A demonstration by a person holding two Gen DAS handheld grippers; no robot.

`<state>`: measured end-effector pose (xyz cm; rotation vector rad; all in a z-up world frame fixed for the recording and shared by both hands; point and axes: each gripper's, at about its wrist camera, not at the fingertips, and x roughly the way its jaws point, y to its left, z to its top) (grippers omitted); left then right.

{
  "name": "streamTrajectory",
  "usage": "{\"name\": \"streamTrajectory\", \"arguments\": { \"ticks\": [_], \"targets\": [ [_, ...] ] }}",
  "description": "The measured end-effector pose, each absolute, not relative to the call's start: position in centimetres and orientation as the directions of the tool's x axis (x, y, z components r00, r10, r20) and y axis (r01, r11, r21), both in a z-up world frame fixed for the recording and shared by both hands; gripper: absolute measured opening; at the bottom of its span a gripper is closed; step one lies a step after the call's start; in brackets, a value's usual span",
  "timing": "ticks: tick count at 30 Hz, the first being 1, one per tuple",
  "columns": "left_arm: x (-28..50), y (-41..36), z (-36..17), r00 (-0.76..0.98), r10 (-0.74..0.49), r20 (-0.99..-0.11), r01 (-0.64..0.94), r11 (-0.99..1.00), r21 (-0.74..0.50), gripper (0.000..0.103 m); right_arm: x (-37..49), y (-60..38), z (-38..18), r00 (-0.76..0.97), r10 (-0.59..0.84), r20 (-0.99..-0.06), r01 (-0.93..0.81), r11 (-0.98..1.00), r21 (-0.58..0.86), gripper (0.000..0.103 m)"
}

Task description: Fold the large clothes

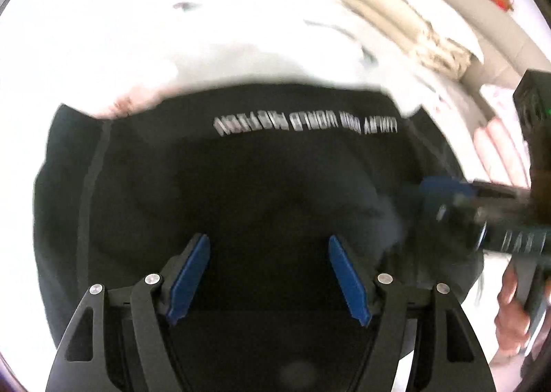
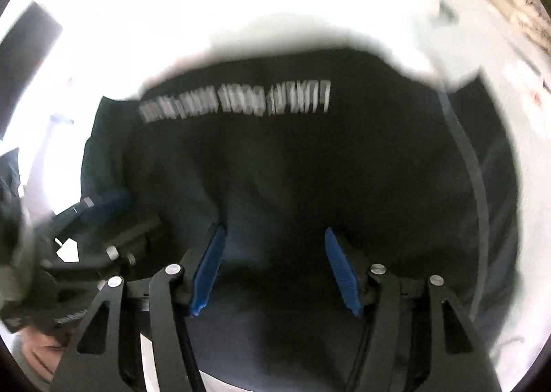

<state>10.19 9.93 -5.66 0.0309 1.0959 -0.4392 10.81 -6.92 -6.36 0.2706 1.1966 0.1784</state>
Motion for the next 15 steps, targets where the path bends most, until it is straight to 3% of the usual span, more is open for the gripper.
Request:
{"name": "streamTrajectory", "arguments": {
  "ticks": [5,9,12,15],
  "targets": [
    [13.8,12.9,-3.6,0.428,-0.338,-0.838,0.276,0.932,-0.235,0.073,15.0,-7.6,-3.1,0.457,0.237,-0.857,-0.010,0.965,0.261,0.065],
    [17.6,13.3,-9.0,0.296,-0.249,-0.922,0.212,0.958,-0.191,0.075,19.2,-6.8,-6.7,0.375,0.205,-0.904,0.025,0.973,0.231,0.065],
    [19.0,15.0,-11.6,0.268,-0.314,-0.911,0.144,0.948,-0.285,0.075,21.3,-7.1,-10.7,0.297,0.186,-0.937,0.056,0.976,0.211,0.064],
    [19.4,14.4,-11.4,0.271,-0.296,-0.916,0.138,0.954,-0.268,0.076,21.6,-7.7,-12.0,0.309,0.204,-0.929,0.073,0.969,0.237,0.065]
  ]
}}
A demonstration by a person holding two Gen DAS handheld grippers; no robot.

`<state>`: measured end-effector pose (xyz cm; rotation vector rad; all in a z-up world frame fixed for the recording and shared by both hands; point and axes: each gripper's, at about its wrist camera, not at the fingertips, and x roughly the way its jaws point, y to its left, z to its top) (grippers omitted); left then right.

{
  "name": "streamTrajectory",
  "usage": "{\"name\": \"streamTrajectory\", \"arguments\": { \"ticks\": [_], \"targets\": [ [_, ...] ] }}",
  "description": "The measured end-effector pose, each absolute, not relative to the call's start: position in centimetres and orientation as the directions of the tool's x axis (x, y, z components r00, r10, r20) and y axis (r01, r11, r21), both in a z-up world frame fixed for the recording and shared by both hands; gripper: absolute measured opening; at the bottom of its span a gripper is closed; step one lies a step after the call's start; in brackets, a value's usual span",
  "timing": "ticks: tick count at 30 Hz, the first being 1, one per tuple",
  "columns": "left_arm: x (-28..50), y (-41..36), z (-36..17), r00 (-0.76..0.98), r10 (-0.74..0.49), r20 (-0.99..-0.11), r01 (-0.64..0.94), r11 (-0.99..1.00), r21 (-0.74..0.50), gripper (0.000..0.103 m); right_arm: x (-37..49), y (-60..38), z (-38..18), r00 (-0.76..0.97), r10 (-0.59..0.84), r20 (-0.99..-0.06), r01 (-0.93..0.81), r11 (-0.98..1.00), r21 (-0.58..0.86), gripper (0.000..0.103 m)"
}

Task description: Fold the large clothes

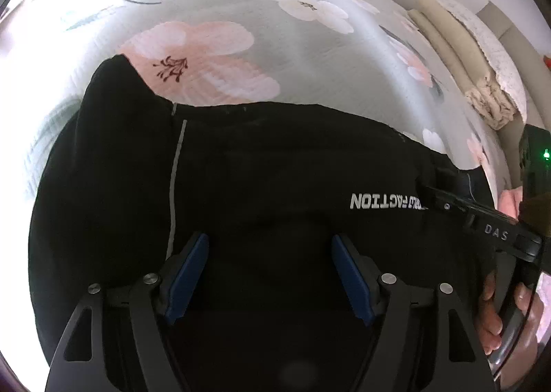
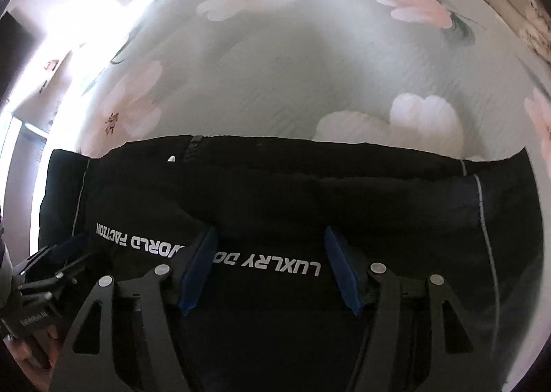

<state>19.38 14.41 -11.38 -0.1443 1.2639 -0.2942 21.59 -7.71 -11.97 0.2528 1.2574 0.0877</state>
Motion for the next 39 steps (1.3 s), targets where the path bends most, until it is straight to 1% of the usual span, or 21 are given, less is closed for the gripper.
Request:
{"name": "streamTrajectory", "arguments": {
  "ticks": [5,8,9,12,15,16,17,19,20,22,24,26,28,29,31,34,37,39],
  "targets": [
    [17.0,15.1,-9.0,0.312,-0.307,-0.899,0.187,0.948,-0.259,0.074,20.8,-9.1,-10.0,0.335,0.251,-0.908,0.053,0.957,0.285,0.063],
    [13.7,16.4,-7.3,0.350,-0.297,-0.889,0.195,0.951,-0.241,0.074,16.9,-10.9,-6.7,0.404,0.308,-0.861,0.047,0.933,0.356,0.064],
    [12.3,17.0,-6.6,0.369,-0.286,-0.884,0.191,0.955,-0.228,0.074,15.6,-11.5,-6.0,0.418,0.305,-0.855,0.049,0.933,0.356,0.064],
    [8.4,19.0,-5.7,0.399,-0.249,-0.882,0.156,0.967,-0.202,0.074,10.5,-12.4,-4.6,0.427,0.239,-0.872,0.065,0.954,0.293,0.064],
    [6.5,21.0,-8.0,0.349,-0.188,-0.918,0.086,0.982,-0.169,0.074,6.5,-13.4,-5.6,0.390,0.198,-0.899,0.093,0.963,0.253,0.064],
    [6.4,21.4,-8.8,0.330,-0.186,-0.925,0.066,0.982,-0.174,0.074,5.9,-13.6,-6.4,0.359,0.182,-0.916,0.102,0.967,0.232,0.063],
    [6.7,22.0,-10.2,0.313,-0.205,-0.927,0.035,0.978,-0.204,0.076,5.5,-13.6,-8.2,0.304,0.145,-0.942,0.118,0.975,0.189,0.058],
    [7.6,22.5,-11.7,0.300,-0.242,-0.923,-0.010,0.966,-0.256,0.080,5.4,-13.5,-10.1,0.270,0.142,-0.952,0.127,0.975,0.182,0.057],
    [7.9,22.7,-11.9,0.300,-0.246,-0.922,-0.023,0.964,-0.264,0.083,5.7,-13.4,-10.7,0.267,0.139,-0.954,0.131,0.975,0.179,0.058],
    [8.5,22.6,-11.7,0.298,-0.234,-0.925,-0.025,0.967,-0.253,0.085,6.3,-13.0,-10.9,0.264,0.119,-0.957,0.130,0.979,0.158,0.060],
    [8.3,22.7,-11.5,0.301,-0.233,-0.925,-0.009,0.969,-0.247,0.085,6.4,-12.9,-10.8,0.262,0.105,-0.959,0.127,0.982,0.143,0.060],
    [8.0,23.0,-11.3,0.307,-0.243,-0.920,-0.001,0.967,-0.256,0.084,5.9,-13.2,-10.6,0.277,0.117,-0.954,0.134,0.978,0.159,0.060],
    [7.6,23.5,-10.6,0.307,-0.249,-0.919,0.001,0.965,-0.261,0.082,5.3,-13.6,-10.4,0.295,0.135,-0.946,0.140,0.973,0.182,0.061],
    [7.4,23.6,-10.0,0.319,-0.248,-0.915,0.008,0.966,-0.259,0.079,5.1,-13.8,-10.2,0.300,0.143,-0.943,0.143,0.971,0.193,0.063],
    [6.9,24.3,-8.5,0.349,-0.246,-0.904,0.026,0.967,-0.253,0.079,4.5,-14.1,-9.5,0.304,0.171,-0.937,0.147,0.964,0.223,0.065],
    [6.2,25.5,-6.5,0.374,-0.245,-0.895,0.043,0.968,-0.247,0.079,2.8,-14.3,-8.2,0.328,0.198,-0.924,0.146,0.955,0.257,0.066],
    [5.9,27.1,-5.4,0.380,-0.246,-0.892,0.037,0.967,-0.251,0.079,1.3,-15.4,-6.5,0.368,0.185,-0.911,0.159,0.953,0.258,0.067],
    [5.9,28.3,-4.8,0.382,-0.254,-0.888,0.021,0.964,-0.267,0.079,0.4,-16.9,-5.3,0.400,0.169,-0.901,0.183,0.948,0.259,0.070]
  ]
}}
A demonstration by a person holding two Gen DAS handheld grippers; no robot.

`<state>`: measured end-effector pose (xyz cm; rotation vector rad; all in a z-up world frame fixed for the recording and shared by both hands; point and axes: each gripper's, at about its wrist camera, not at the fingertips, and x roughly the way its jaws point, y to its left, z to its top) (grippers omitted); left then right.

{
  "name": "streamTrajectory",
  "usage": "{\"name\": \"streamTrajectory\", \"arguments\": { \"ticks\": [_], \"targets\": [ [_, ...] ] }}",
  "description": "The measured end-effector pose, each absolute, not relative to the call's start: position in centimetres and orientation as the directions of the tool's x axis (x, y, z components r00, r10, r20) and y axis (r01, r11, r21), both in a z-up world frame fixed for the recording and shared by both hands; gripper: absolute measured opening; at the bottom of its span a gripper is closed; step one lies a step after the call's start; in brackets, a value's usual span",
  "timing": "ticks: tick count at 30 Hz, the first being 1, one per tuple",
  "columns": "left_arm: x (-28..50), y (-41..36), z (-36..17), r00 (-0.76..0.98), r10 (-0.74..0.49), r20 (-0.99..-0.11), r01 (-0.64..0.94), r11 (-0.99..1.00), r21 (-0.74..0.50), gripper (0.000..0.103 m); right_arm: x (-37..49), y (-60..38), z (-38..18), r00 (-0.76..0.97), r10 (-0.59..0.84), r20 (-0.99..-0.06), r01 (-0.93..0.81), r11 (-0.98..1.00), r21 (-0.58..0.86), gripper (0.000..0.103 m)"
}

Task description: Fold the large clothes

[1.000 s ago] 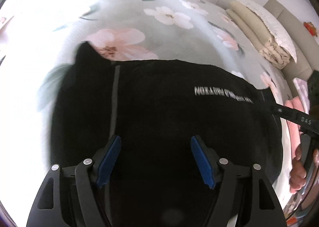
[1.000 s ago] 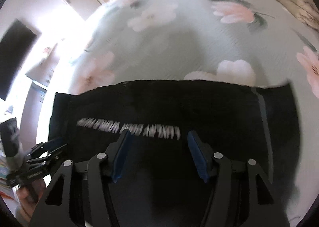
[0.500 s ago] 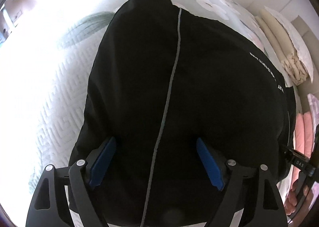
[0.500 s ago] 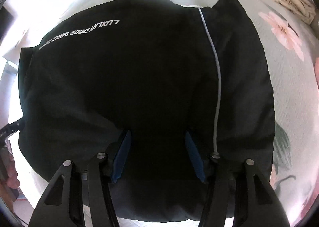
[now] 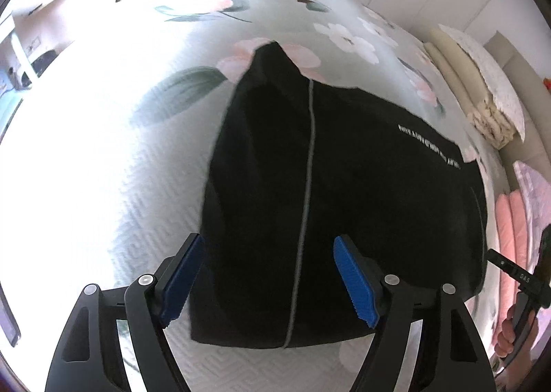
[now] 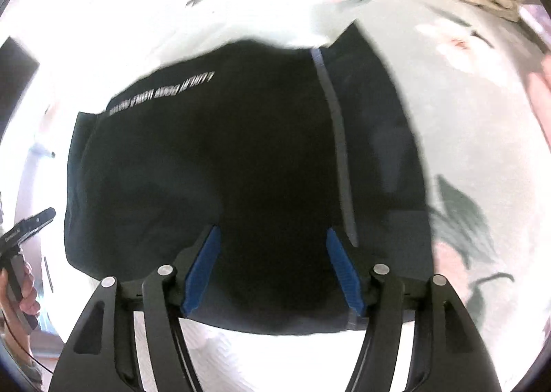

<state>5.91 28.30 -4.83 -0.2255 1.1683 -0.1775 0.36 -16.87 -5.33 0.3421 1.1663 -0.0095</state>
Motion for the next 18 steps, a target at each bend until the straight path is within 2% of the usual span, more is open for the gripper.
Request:
{"name": "streamTrajectory", "arguments": {
  "ticks": [2,5,8,11,14,18],
  "targets": [
    [6.0,29.4,-4.4,0.387,-0.249,-0.888,0.006,0.963,-0.268,0.079,-0.1,-18.5,-4.3,0.431,0.144,-0.891,0.207,0.945,0.254,0.077],
    [6.2,30.4,-4.4,0.384,-0.251,-0.889,-0.007,0.962,-0.274,0.079,-0.1,-20.8,-3.3,0.451,0.107,-0.886,0.230,0.945,0.231,0.081],
    [7.4,31.0,-5.3,0.344,-0.318,-0.884,-0.003,0.941,-0.339,0.079,1.4,-22.8,-3.6,0.450,0.093,-0.888,0.253,0.940,0.227,0.084],
    [9.5,31.7,-7.0,0.277,-0.413,-0.868,-0.004,0.903,-0.430,0.079,3.3,-24.8,-4.9,0.437,0.098,-0.894,0.259,0.938,0.229,0.086],
    [11.7,32.6,-8.6,0.253,-0.424,-0.870,-0.022,0.896,-0.443,0.079,5.1,-25.8,-6.5,0.419,0.147,-0.896,0.259,0.927,0.273,0.086],
    [14.1,34.1,-10.2,0.236,-0.493,-0.837,-0.061,0.852,-0.519,0.079,7.2,-26.4,-8.8,0.391,0.207,-0.897,0.255,0.912,0.322,0.086]
  ]
}}
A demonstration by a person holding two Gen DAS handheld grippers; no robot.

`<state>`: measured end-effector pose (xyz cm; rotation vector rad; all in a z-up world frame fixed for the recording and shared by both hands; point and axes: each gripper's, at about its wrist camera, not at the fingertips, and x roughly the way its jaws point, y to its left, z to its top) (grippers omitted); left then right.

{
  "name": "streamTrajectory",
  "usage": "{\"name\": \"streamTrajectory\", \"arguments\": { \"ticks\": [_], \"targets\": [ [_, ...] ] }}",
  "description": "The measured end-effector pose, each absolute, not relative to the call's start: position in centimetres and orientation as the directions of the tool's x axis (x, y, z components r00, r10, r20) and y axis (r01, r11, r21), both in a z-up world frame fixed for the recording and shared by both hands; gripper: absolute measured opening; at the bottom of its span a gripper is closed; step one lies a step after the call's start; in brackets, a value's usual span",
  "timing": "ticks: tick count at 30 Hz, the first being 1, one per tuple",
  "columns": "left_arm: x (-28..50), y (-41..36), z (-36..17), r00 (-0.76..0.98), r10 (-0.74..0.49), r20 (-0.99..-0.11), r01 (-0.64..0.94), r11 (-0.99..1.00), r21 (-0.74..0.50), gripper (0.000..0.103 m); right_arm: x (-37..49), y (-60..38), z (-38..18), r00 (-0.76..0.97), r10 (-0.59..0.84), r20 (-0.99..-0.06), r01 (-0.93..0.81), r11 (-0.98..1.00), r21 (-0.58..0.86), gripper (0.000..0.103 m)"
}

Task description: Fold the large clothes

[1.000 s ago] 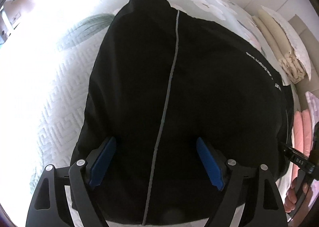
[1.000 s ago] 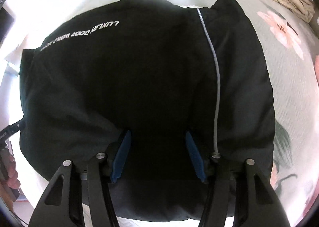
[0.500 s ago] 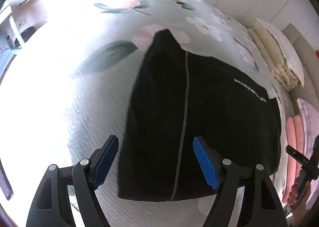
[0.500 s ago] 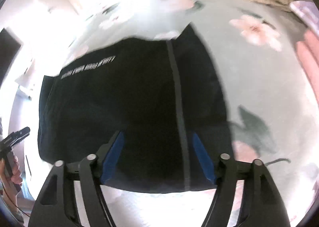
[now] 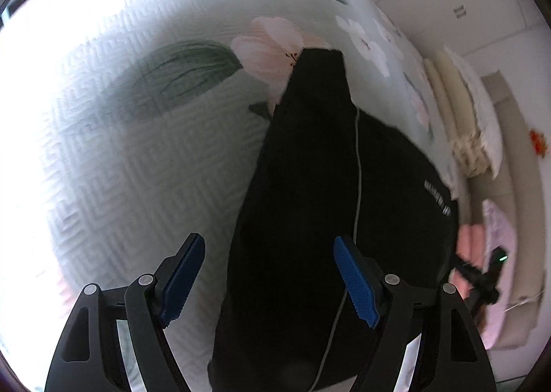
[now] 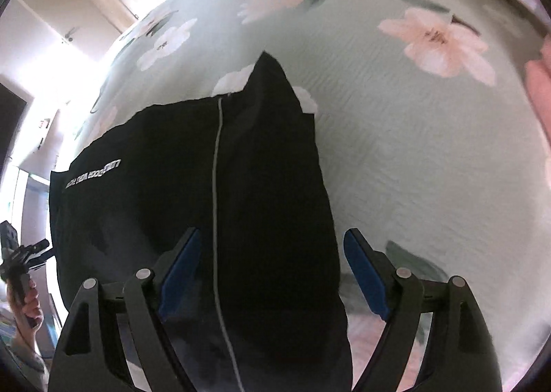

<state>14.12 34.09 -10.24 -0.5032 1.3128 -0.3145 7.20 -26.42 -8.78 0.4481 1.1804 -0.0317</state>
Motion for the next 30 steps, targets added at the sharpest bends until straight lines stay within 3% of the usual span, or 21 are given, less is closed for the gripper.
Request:
{"name": "streamTrajectory", "arguments": {
  "ticks": [4,12,18,25,28,30],
  "targets": [
    [16.0,33.9,-11.8,0.224,-0.503,-0.835,-0.073,0.846,-0.529,0.079,8.5,-26.0,-10.6,0.365,0.237,-0.900,0.231,0.914,0.334,0.090],
    [17.6,32.3,-15.0,0.144,-0.676,-0.723,-0.063,0.723,-0.688,0.079,10.5,-26.4,-13.0,0.345,0.375,-0.860,0.212,0.862,0.461,0.097],
    [18.1,31.5,-16.6,0.133,-0.725,-0.676,-0.076,0.673,-0.736,0.079,11.9,-25.5,-14.2,0.311,0.434,-0.846,0.164,0.852,0.497,0.103],
    [18.4,30.9,-16.6,0.137,-0.741,-0.657,-0.068,0.655,-0.753,0.081,12.9,-25.5,-16.0,0.303,0.515,-0.802,0.162,0.801,0.576,0.103],
    [18.2,30.6,-16.9,0.108,-0.804,-0.585,-0.077,0.580,-0.811,0.081,12.8,-25.5,-16.2,0.286,0.538,-0.793,0.117,0.801,0.587,0.103],
    [17.9,29.9,-17.0,0.082,-0.799,-0.595,-0.044,0.594,-0.804,0.081,12.4,-25.5,-16.3,0.264,0.552,-0.791,0.085,0.803,0.589,0.103]
  ]
}}
